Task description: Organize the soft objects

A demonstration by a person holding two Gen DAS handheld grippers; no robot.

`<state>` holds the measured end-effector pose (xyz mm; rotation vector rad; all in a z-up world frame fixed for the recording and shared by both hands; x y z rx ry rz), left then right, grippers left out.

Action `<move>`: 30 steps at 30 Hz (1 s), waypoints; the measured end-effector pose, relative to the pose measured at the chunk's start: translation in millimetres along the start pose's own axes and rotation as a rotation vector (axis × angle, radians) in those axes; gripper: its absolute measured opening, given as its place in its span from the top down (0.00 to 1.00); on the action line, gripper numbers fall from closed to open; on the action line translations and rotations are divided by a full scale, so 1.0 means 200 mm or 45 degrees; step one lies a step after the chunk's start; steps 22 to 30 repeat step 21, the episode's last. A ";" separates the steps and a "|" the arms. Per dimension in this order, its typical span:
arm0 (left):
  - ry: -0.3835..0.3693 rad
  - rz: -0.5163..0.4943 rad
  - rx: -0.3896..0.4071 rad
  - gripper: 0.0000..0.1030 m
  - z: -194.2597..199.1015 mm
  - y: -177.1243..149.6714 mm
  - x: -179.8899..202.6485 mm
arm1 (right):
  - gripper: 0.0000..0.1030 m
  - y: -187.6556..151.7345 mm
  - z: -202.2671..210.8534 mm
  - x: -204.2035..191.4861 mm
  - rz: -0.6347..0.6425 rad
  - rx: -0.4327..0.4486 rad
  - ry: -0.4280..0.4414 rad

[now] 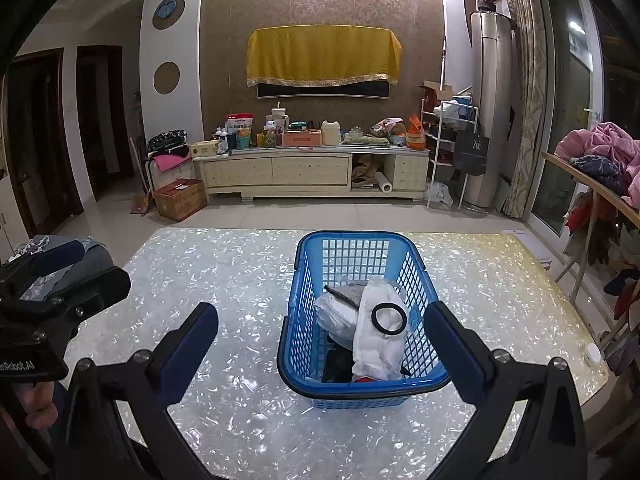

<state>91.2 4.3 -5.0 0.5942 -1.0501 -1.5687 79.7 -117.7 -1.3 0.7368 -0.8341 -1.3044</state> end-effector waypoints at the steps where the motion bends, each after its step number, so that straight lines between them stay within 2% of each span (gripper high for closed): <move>1: 0.001 -0.001 0.001 0.00 0.00 0.00 0.00 | 0.00 0.00 0.00 0.00 -0.001 0.001 -0.001; 30: -0.017 -0.014 -0.011 0.00 0.00 0.00 0.03 | 0.00 -0.02 0.00 0.00 0.004 -0.010 -0.003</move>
Point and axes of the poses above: each gripper's, at about its wrist camera, not at the fingertips, and z roughly against the way its jaws point, x to its right, y to its top, the point moved 4 cm from there along -z, roughly the way its jaws point, and after that the axes turned 9 degrees about -y, right-handed, at the moved point
